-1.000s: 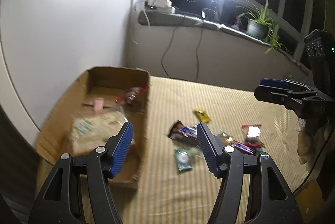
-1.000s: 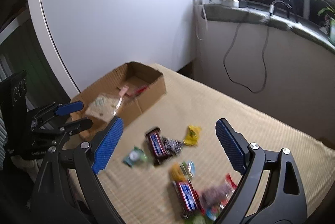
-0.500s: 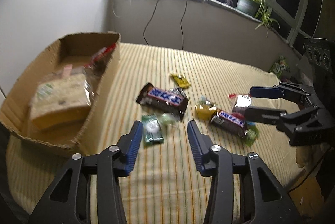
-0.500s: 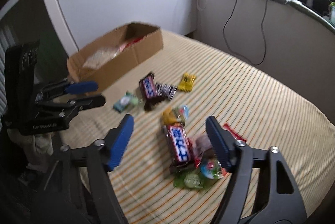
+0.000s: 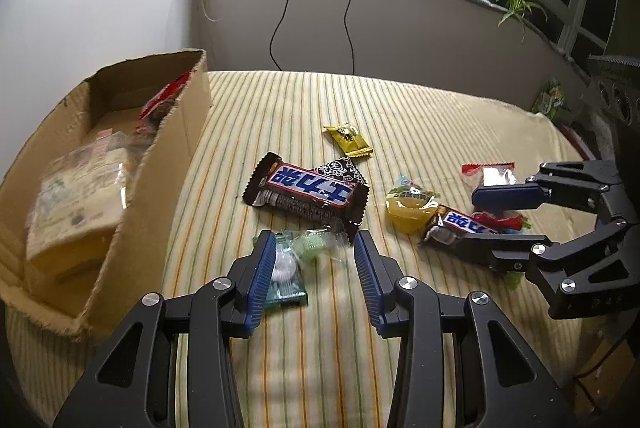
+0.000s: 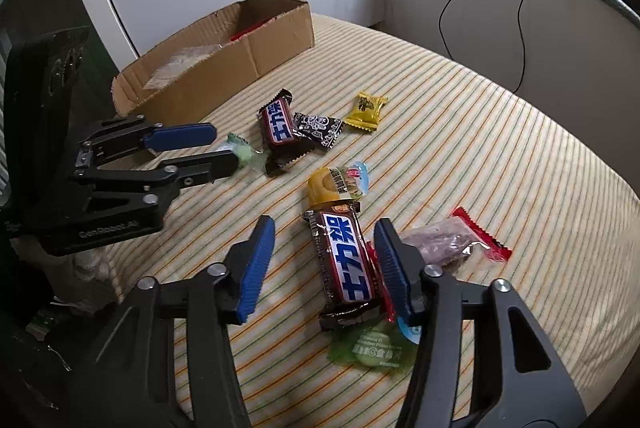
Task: Organize snacks
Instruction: 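Grasp the green mint packet with the left tool while the right tool grasps a Snickers bar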
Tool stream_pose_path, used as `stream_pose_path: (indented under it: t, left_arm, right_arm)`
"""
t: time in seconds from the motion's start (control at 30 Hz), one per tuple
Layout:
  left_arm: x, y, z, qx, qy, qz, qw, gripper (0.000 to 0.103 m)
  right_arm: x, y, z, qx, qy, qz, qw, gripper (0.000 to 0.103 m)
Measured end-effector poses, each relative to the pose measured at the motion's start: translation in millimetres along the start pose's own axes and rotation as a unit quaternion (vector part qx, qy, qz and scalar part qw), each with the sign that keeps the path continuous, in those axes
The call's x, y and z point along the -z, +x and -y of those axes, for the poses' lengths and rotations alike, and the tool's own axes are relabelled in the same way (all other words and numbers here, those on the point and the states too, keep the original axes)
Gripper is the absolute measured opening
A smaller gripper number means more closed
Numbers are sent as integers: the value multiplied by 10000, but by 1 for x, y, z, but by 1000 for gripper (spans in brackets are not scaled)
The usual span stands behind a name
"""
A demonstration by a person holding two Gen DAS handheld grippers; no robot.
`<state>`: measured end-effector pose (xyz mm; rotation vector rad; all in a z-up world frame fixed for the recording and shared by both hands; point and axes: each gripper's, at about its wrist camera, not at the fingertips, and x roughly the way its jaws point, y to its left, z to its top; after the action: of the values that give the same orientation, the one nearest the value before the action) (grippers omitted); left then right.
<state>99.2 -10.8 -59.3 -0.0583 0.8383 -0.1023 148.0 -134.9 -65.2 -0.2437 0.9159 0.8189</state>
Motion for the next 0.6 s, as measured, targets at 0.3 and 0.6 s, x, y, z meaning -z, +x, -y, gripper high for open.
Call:
stream_pose_path:
  t: [0.3, 0.6]
  left_arm:
    - [-5, 16, 5, -31, 114, -117, 9999, 39]
    - [-4, 21, 0, -13, 47, -124, 9999, 28]
  right_arm:
    - [-4, 16, -3, 185, -214, -207, 9994, 52]
    - [-8, 30, -15, 572, -531, -565, 9954, 41]
